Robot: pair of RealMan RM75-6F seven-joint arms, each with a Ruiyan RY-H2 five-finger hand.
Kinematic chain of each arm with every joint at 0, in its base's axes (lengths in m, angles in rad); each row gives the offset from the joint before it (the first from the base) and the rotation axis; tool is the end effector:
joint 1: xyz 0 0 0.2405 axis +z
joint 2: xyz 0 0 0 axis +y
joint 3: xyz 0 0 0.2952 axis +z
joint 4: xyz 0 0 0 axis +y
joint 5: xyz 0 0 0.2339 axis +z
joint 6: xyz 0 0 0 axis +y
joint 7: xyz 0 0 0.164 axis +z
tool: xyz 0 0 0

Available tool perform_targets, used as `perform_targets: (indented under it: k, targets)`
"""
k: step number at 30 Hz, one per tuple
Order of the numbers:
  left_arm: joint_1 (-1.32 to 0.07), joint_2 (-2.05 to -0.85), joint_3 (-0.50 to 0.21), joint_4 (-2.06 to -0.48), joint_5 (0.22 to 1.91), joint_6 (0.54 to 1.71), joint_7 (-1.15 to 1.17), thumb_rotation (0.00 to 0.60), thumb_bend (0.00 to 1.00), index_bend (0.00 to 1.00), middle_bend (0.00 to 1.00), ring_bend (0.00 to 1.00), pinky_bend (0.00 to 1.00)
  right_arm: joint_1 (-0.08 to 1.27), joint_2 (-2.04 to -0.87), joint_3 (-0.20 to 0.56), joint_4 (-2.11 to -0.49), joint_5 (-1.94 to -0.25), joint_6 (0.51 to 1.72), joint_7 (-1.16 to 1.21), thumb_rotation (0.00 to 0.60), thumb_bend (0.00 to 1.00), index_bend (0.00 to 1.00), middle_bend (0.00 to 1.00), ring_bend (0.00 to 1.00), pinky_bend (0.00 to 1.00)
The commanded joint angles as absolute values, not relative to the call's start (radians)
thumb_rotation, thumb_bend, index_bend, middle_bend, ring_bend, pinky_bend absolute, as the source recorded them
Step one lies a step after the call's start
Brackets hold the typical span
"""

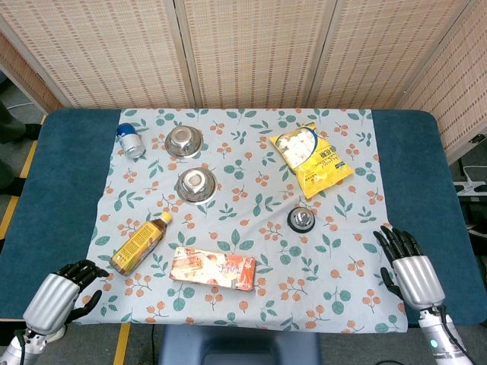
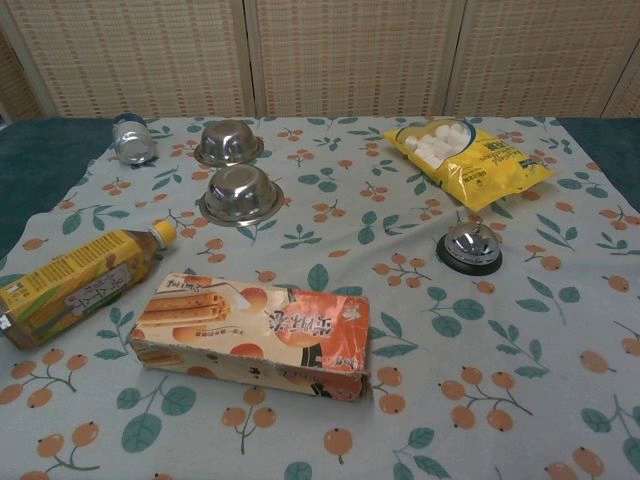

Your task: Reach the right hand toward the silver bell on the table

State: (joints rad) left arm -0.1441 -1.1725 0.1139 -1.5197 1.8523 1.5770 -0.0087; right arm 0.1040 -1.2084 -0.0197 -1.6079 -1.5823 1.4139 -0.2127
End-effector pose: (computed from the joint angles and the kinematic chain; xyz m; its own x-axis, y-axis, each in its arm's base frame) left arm -0.3164 0.1771 0.1103 0.4344 0.0482 0.8994 0.8319 -0.4043 -0.3801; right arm -0.3401 -0.1932 0.0957 0.5239 -0.1157 0.8439 -0.8499 -0.1366 0.5090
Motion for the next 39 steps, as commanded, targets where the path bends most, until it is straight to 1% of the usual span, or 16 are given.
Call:
perform_targets:
  k: [1, 7, 10, 11, 12, 15, 16, 17, 19, 25, 27, 30, 34, 39]
  targets:
    - [-0.144, -1.173, 0.113, -1.52, 1.852, 1.577, -0.007, 0.6, 0.43, 0.37, 0.42, 0.3, 0.48, 0.104, -1.211, -0.021, -1.603, -1.588, 1.416, -0.211, 0.6, 0.45, 0.0, 0.01, 0.0, 0.08]
    - [-0.145, -1.171, 0.113, -1.525, 1.851, 1.578, -0.017, 0.6, 0.43, 0.37, 0.42, 0.3, 0.47, 0.119, -1.234, -0.021, -1.561, -1.624, 1.42, -0.17, 0.6, 0.45, 0.0, 0.01, 0.0, 0.08]
    - [-0.143, -1.169, 0.112, -1.521, 1.846, 1.578, -0.022, 0.6, 0.43, 0.37, 0.42, 0.3, 0.47, 0.147, -1.278, -0.016, -1.488, -1.671, 1.423, -0.121, 0.6, 0.46, 0.0, 0.01, 0.0, 0.08]
    - [-0.143, -1.167, 0.113, -1.523, 1.846, 1.578, -0.026, 0.6, 0.43, 0.37, 0.42, 0.3, 0.48, 0.163, -1.297, -0.019, -1.457, -1.701, 1.424, -0.078, 0.6, 0.48, 0.0, 0.01, 0.0, 0.07]
    - [-0.143, -1.166, 0.113, -1.523, 1.848, 1.579, -0.029, 0.6, 0.43, 0.37, 0.42, 0.3, 0.47, 0.174, -1.314, -0.02, -1.435, -1.72, 1.428, -0.041, 0.6, 0.54, 0.0, 0.01, 0.0, 0.07]
    - [-0.142, -1.165, 0.111, -1.525, 1.851, 1.586, -0.027, 0.6, 0.43, 0.37, 0.42, 0.3, 0.47, 0.215, -1.358, -0.015, -1.382, -1.755, 1.414, 0.011, 0.6, 0.82, 0.0, 0.01, 0.0, 0.07]
    - [-0.141, -1.165, 0.111, -1.526, 1.854, 1.589, -0.025, 0.6, 0.43, 0.37, 0.42, 0.3, 0.47, 0.229, -1.368, -0.009, -1.374, -1.756, 1.4, 0.002, 0.6, 0.9, 0.0, 0.01, 0.0, 0.07]
    - [-0.141, -1.165, 0.113, -1.526, 1.858, 1.591, -0.024, 0.6, 0.43, 0.37, 0.42, 0.3, 0.47, 0.243, -1.377, -0.002, -1.37, -1.752, 1.381, -0.014, 0.6, 0.96, 0.0, 0.01, 0.0, 0.07]
    - [-0.14, -1.164, 0.115, -1.528, 1.864, 1.593, -0.022, 0.6, 0.43, 0.37, 0.42, 0.3, 0.47, 0.277, -1.393, 0.014, -1.373, -1.73, 1.322, -0.052, 0.6, 1.0, 0.0, 0.01, 0.0, 0.07]
    - [-0.141, -1.163, 0.114, -1.53, 1.857, 1.586, -0.023, 0.6, 0.43, 0.37, 0.42, 0.3, 0.48, 0.384, -1.454, 0.097, -1.347, -1.591, 1.129, -0.147, 0.6, 1.0, 0.0, 0.01, 0.0, 0.07]
    - [-0.141, -1.163, 0.114, -1.528, 1.858, 1.588, -0.028, 0.6, 0.43, 0.37, 0.42, 0.3, 0.47, 0.432, -1.473, 0.117, -1.313, -1.556, 1.055, -0.135, 0.6, 1.0, 0.0, 0.01, 0.0, 0.07]
    - [-0.142, -1.164, 0.113, -1.526, 1.854, 1.584, -0.028, 0.6, 0.43, 0.37, 0.42, 0.3, 0.47, 0.501, -1.515, 0.133, -1.229, -1.54, 0.974, -0.091, 0.6, 1.0, 0.0, 0.01, 0.0, 0.06]
    - [-0.143, -1.164, 0.114, -1.527, 1.856, 1.58, -0.029, 0.6, 0.43, 0.37, 0.42, 0.3, 0.48, 0.578, -1.601, 0.138, -1.095, -1.545, 0.914, -0.021, 0.6, 1.0, 0.0, 0.01, 0.0, 0.06]
    - [-0.141, -1.159, 0.113, -1.528, 1.855, 1.587, -0.039, 0.6, 0.43, 0.37, 0.42, 0.3, 0.47, 0.668, -1.721, 0.131, -0.908, -1.582, 0.894, -0.003, 0.6, 1.0, 0.0, 0.0, 0.0, 0.05]
